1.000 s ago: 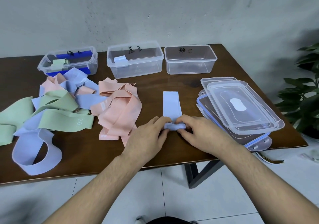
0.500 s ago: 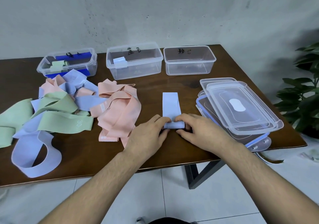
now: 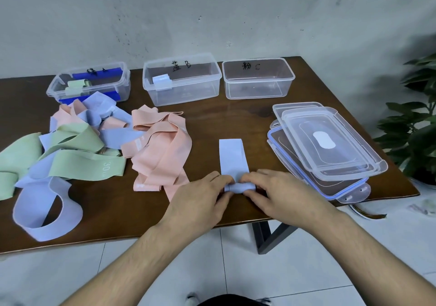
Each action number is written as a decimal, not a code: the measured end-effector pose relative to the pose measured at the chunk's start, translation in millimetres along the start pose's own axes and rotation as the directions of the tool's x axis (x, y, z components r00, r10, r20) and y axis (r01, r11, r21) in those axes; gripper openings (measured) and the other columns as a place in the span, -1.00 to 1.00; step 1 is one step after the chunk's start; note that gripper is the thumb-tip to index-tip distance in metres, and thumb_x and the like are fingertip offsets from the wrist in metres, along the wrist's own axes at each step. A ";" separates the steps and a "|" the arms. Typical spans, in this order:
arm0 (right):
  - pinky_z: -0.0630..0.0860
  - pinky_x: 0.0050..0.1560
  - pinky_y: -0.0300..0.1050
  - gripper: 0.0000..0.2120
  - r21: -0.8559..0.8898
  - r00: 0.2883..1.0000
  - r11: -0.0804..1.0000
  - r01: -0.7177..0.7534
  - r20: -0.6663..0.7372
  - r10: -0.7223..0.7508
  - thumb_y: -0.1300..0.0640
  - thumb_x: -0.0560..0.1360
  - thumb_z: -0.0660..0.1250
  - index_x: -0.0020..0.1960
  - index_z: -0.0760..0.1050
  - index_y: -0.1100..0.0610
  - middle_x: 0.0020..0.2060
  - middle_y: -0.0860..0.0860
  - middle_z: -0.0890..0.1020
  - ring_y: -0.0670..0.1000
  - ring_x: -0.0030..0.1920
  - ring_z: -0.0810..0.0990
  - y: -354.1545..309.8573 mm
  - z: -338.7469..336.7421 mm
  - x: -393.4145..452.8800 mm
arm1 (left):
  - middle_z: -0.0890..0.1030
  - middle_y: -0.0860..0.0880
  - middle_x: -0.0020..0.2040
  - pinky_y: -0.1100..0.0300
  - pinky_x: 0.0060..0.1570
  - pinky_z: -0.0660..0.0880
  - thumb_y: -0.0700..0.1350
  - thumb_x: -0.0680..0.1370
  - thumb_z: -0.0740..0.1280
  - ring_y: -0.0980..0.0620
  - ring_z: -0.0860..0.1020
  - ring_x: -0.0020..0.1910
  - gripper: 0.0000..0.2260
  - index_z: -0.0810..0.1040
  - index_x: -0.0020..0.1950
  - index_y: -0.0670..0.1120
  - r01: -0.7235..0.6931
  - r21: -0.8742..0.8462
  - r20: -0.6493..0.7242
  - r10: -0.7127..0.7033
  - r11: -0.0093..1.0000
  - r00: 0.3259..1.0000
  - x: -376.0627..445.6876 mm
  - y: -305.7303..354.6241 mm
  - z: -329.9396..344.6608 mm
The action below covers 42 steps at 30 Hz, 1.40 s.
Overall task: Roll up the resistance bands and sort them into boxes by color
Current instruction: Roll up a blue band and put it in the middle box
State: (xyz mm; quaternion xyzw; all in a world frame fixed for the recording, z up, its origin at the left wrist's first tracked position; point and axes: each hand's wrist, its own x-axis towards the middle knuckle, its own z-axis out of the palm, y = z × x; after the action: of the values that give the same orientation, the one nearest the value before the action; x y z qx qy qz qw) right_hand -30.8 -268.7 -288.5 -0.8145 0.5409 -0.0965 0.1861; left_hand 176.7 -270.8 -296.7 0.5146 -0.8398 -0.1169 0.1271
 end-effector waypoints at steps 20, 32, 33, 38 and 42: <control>0.29 -0.26 -0.35 -0.84 0.055 0.998 0.997 -0.051 -0.036 0.053 -0.05 0.61 0.27 0.18 0.45 -0.15 -0.25 -0.26 0.38 -0.16 -0.20 0.45 -0.7 -1.9 5.1 | 0.55 0.20 0.06 0.40 -0.21 0.43 0.08 0.64 0.21 0.16 0.50 -0.12 -0.76 0.48 0.30 0.17 0.091 -0.176 0.022 -0.088 0.980 0.996 6.8 -1.6 -3.5; 0.48 -0.06 -0.25 -0.69 0.060 0.998 0.997 -0.057 -0.038 0.059 -0.09 0.62 0.25 0.35 0.41 -0.15 -0.04 -0.29 0.53 -0.14 -0.05 0.53 -1.9 -3.6 10.7 | 0.53 0.19 0.03 0.28 -0.18 0.51 0.06 0.63 0.24 0.13 0.54 -0.10 -0.76 0.47 0.30 0.17 0.104 -0.143 -0.007 -0.106 0.984 0.994 10.3 -2.0 -1.4; 0.44 -0.14 -0.29 -0.70 0.056 0.998 0.997 -0.051 -0.045 0.054 -0.09 0.61 0.26 0.34 0.40 -0.15 -0.15 -0.32 0.46 -0.15 -0.13 0.51 -1.5 -3.0 11.2 | 0.51 0.20 0.02 0.36 -0.22 0.45 0.06 0.64 0.23 0.14 0.52 -0.09 -0.75 0.47 0.31 0.17 0.111 -0.147 0.002 -0.111 0.983 0.994 11.5 -2.0 -1.9; 0.32 -0.25 -0.34 -0.80 0.050 0.997 0.996 -0.068 -0.040 0.070 -0.07 0.62 0.26 0.24 0.42 -0.14 -0.28 -0.30 0.37 -0.18 -0.22 0.45 2.5 -1.1 15.7 | 0.53 0.20 0.08 0.42 -0.26 0.37 0.08 0.65 0.18 0.14 0.53 -0.07 -0.73 0.43 0.35 0.17 0.115 -0.123 0.006 -0.115 0.986 0.993 12.6 -0.5 -2.9; 0.36 -0.22 -0.31 -0.80 0.072 0.996 0.994 -0.085 -0.022 0.087 -0.08 0.62 0.25 0.24 0.46 -0.13 -0.26 -0.25 0.44 -0.14 -0.18 0.50 3.3 -2.7 19.4 | 0.54 0.17 0.05 0.41 -0.38 0.27 0.09 0.65 0.18 0.13 0.47 -0.21 -0.72 0.39 0.36 0.14 0.080 -0.068 -0.040 -0.083 0.994 0.996 9.8 2.0 -2.6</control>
State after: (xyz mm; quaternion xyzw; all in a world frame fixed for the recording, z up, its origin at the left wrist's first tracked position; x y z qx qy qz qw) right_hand -26.9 -288.1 -288.2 -0.7820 0.5742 -0.1179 0.2119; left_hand 171.7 -278.8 -292.7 0.5464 -0.8109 -0.1387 0.1571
